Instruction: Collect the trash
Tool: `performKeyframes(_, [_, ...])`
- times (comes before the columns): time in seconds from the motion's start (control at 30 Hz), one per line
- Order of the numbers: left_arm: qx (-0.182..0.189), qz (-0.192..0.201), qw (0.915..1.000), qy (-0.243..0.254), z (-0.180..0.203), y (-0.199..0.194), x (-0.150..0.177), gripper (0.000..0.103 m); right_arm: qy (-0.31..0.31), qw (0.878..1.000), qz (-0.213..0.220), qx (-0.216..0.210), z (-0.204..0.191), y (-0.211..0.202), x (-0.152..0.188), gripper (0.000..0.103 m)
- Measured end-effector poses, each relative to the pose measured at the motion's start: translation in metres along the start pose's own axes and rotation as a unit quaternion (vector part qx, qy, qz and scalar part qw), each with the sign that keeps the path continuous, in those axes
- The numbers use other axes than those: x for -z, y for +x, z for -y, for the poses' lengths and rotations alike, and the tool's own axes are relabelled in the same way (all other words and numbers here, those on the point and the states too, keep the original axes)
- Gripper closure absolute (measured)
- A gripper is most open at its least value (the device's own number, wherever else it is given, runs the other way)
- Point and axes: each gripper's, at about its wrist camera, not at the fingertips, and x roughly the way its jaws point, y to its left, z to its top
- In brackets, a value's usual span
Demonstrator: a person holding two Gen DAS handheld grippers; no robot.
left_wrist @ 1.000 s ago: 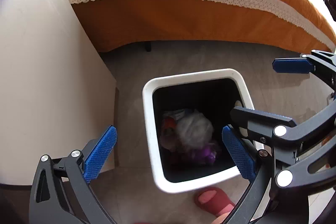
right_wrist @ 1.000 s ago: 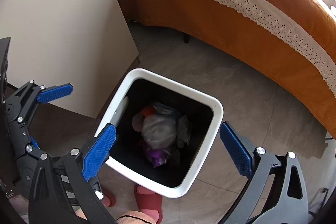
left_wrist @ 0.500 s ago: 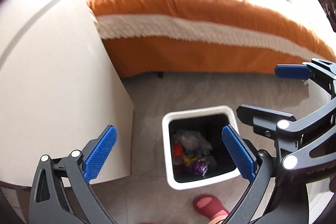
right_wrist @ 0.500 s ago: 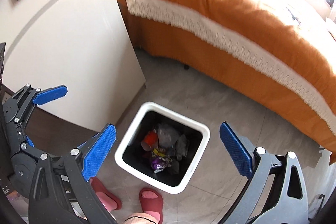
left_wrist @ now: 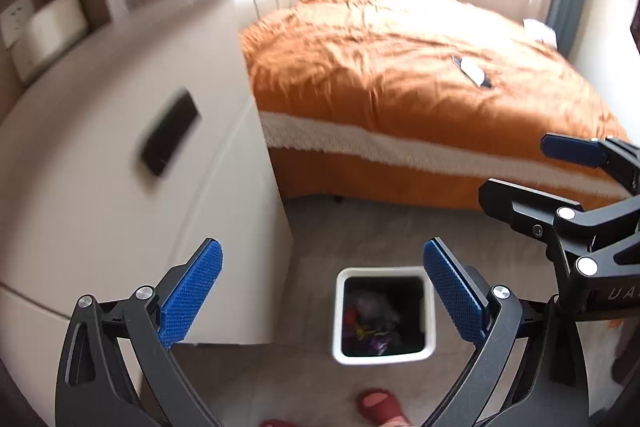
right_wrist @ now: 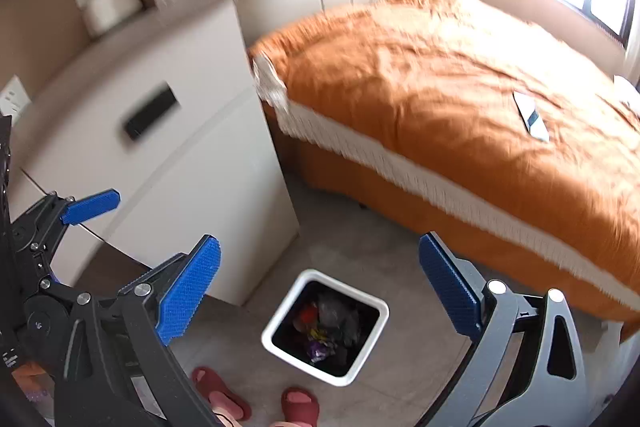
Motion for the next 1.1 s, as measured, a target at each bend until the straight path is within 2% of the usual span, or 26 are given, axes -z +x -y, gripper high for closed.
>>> performKeyframes(0.13, [-0.012,0.029,0.9993,-0.022,-0.009,-0.05,-0.022,0.005,0.0,0.999,0.036,-0.034,-0.016,-0.044,-0.029,0.004])
performKeyframes(0.37, [-0.077,0.083,0.9926,-0.044,-0.028,-0.136,-0.052,0.005,-0.028,0.991,0.102,-0.083,-0.048,-0.102,-0.075,0.004])
performKeyframes(0.5, [-0.121,0.105,0.9843,-0.074,-0.045,-0.18,-0.062,0.005,-0.048,0.982,0.14,-0.116,-0.071,-0.129,-0.098,0.004])
performKeyframes(0.63, [-0.166,0.122,0.973,-0.105,-0.062,-0.221,-0.063,0.005,-0.076,0.969,0.174,-0.16,-0.095,-0.155,-0.119,0.004])
performKeyframes(0.8, [-0.233,0.136,0.9521,-0.143,-0.087,-0.275,-0.056,0.005,-0.123,0.952,0.189,-0.209,-0.136,-0.178,-0.133,0.004])
performKeyframes(0.87, [-0.243,0.147,0.9448,-0.163,-0.099,-0.297,-0.048,0.005,-0.14,0.946,0.188,-0.224,-0.156,-0.186,-0.137,0.004])
performKeyframes(0.97, [-0.278,0.151,0.931,-0.183,-0.123,-0.329,-0.032,0.005,-0.143,0.938,0.178,-0.261,-0.183,-0.194,-0.14,0.004])
performKeyframes(1.1, [-0.301,0.157,0.9167,-0.211,-0.157,-0.365,-0.009,0.005,-0.168,0.926,0.202,-0.27,-0.229,-0.218,-0.133,0.004])
